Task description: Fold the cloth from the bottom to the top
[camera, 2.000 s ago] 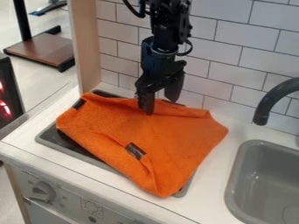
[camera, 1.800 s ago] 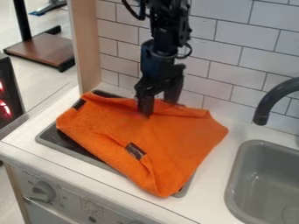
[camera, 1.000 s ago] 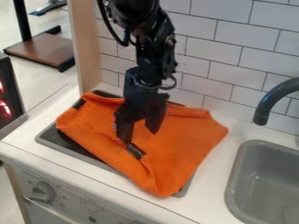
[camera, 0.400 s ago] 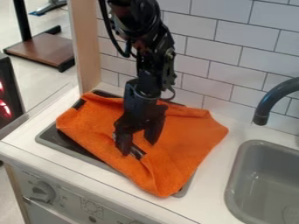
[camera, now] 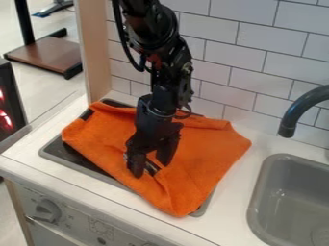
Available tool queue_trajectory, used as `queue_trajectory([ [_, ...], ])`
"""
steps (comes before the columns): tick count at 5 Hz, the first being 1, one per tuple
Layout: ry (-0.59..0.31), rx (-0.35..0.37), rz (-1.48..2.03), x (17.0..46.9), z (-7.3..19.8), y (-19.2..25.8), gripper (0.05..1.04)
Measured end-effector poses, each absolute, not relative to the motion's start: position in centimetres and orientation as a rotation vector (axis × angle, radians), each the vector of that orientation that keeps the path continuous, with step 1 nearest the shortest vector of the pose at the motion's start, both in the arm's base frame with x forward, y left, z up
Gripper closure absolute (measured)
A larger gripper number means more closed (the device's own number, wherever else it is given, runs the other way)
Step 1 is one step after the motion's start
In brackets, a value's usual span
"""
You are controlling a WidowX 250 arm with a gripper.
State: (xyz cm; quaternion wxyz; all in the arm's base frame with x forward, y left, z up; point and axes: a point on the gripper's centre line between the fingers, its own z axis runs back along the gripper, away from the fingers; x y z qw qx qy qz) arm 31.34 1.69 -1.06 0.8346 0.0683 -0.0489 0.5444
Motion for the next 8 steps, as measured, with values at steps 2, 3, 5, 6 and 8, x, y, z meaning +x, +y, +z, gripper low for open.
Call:
queue_trajectory([
  [2, -0.113, 0.152, 1.157, 31.9, -1.3, 1.9, 0.724],
  [3, -0.108, 0.152, 1.162, 31.8, -1.4, 1.9, 0.893],
  [5, -0.069, 0.114, 1.162, 31.6, -0.8, 1.2, 1.018],
  [6, -0.075, 0.067, 1.168, 31.8, 0.9, 0.8, 1.02],
  [8, -0.02, -0.005, 1.192, 31.8, 2.6, 0.6, 1.02],
])
